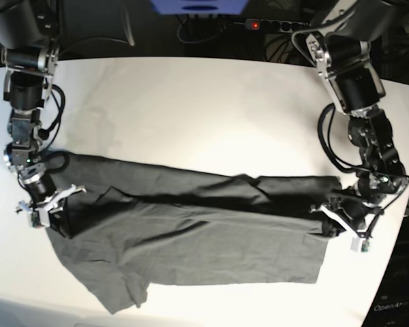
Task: Fold the T-shirt properly
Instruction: 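Lower the folded edge onto the shirt and open both grippers, then move the left gripper along the folded edge toward the shirt's middle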
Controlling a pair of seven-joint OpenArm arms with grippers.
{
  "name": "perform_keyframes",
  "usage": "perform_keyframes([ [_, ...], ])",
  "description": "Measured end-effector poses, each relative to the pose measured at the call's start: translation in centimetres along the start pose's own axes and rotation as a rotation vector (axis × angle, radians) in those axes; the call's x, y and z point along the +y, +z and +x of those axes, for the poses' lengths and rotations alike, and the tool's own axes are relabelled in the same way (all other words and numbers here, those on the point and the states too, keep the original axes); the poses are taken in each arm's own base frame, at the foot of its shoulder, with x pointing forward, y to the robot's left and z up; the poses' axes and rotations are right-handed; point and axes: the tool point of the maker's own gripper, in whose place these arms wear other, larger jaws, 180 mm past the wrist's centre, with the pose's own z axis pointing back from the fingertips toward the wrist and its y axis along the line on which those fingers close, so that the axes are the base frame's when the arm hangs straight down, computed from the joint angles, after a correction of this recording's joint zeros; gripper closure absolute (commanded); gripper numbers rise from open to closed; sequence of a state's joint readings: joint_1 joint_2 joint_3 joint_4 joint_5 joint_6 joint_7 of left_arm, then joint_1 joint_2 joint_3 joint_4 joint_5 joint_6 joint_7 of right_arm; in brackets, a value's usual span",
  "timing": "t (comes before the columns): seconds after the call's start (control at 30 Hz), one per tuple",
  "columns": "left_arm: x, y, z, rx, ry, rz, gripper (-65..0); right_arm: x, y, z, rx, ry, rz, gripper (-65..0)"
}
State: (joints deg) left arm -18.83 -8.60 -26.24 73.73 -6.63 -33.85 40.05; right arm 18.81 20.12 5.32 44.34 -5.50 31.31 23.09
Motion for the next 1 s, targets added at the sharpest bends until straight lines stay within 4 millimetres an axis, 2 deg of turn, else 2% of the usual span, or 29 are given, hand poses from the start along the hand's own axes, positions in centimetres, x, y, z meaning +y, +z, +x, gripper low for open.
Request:
perform_keyframes([
  [0.07,0.3,0.1,0.0,0.000,-0.002,0.004,-2.5,0.2,0.2,-0.5,0.012,-0.001,0.002,-5.1],
  [0.23,0.3,0.1,0.0,0.000,-0.002,0.004,-2.6,0.5,0.1,-0.4,0.005,-0.008,0.000,-19.9],
  [0.33,0.3,0.1,0.0,0.002,-0.003,0.005,-2.6,0.8,0.4,-1.0,0.015,-0.015,0.004,-26.4],
  [0.4,0.3,0.1,0.0,0.001,-0.002,0.005,-2.7,0.9,0.7,-1.5,0.023,-0.017,0.004,-27.9],
  [0.5,0.3,0.1,0.0,0.001,-0.002,0.005,-2.7,0.9,1.0,-0.8,-0.030,-0.019,0.001,-28.1],
  [0.6,0.7,0.3,0.0,0.006,-0.014,0.011,-4.2,1.3,1.6,-1.5,-0.026,-0.021,0.006,-27.6],
  [0.67,1.0,0.4,0.1,0.005,-0.018,0.017,-10.2,1.3,2.2,-2.2,-0.009,-0.021,0.007,-27.3],
  [0.8,1.1,0.4,0.1,0.006,-0.017,0.022,-30.1,-0.1,3.5,-3.0,0.008,-0.017,-0.025,-27.1],
  [0.87,1.1,0.5,-0.2,0.007,-0.014,0.020,-38.7,-0.6,4.0,-3.3,0.006,-0.021,-0.042,-24.1],
  [0.93,1.0,0.6,-0.8,0.018,-0.011,0.019,-42.4,-0.8,4.3,-3.5,0.011,-0.027,-0.053,-17.7],
  [1.0,1.1,0.6,-1.2,0.029,-0.015,0.024,-42.5,-1.1,4.5,-3.6,0.010,-0.031,-0.064,-11.3],
])
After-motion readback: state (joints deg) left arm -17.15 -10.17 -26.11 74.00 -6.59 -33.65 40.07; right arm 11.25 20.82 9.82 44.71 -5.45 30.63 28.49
